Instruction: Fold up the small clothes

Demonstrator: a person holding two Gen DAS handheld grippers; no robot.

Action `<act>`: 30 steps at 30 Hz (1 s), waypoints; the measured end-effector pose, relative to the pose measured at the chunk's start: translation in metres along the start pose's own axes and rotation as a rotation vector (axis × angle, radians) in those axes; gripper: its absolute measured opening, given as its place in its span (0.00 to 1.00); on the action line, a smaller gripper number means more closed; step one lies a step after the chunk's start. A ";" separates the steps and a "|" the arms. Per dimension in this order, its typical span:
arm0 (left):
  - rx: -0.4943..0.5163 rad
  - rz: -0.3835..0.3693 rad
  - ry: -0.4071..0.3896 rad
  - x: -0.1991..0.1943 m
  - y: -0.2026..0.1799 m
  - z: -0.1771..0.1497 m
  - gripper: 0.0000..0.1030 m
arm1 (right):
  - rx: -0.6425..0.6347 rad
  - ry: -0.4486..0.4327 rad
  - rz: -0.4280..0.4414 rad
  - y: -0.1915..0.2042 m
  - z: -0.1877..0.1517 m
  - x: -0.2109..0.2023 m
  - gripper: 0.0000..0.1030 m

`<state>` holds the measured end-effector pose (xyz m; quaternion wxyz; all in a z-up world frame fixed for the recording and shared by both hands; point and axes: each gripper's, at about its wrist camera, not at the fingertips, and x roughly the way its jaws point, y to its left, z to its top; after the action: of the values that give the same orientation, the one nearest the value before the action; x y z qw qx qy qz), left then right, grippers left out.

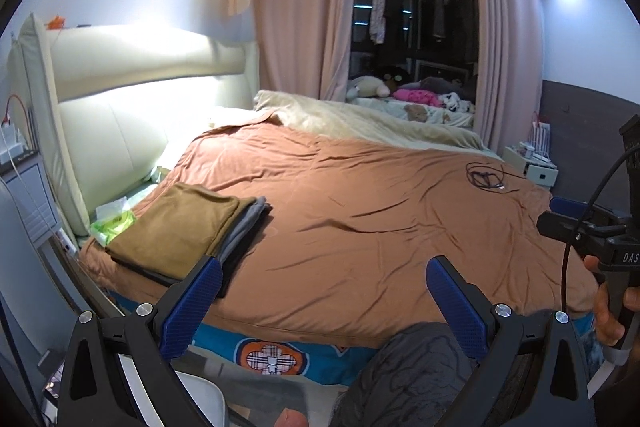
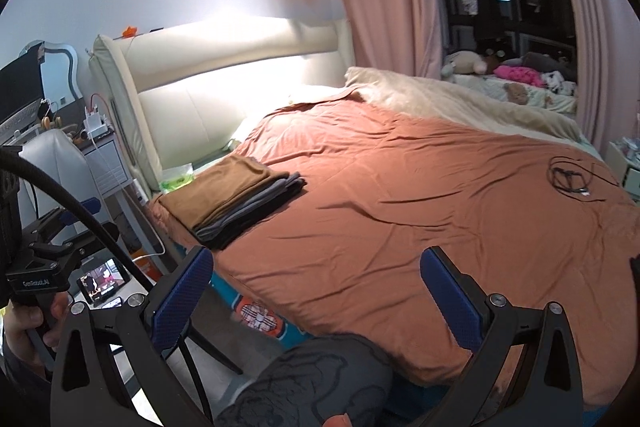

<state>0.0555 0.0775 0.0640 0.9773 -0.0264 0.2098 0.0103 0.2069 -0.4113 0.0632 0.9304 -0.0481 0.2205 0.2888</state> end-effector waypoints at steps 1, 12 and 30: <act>0.007 -0.004 -0.007 -0.003 -0.004 -0.002 1.00 | 0.006 -0.011 -0.005 -0.001 -0.004 -0.006 1.00; 0.056 -0.012 -0.044 -0.020 -0.033 -0.025 1.00 | 0.007 -0.077 -0.117 0.011 -0.042 -0.041 1.00; -0.024 0.006 -0.055 -0.025 -0.028 -0.034 1.00 | 0.037 -0.080 -0.162 0.026 -0.061 -0.027 1.00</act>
<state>0.0195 0.0473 0.0447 0.9823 -0.0371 0.1828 0.0165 0.1489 -0.4166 0.0215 0.9595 -0.0372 0.1839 0.2102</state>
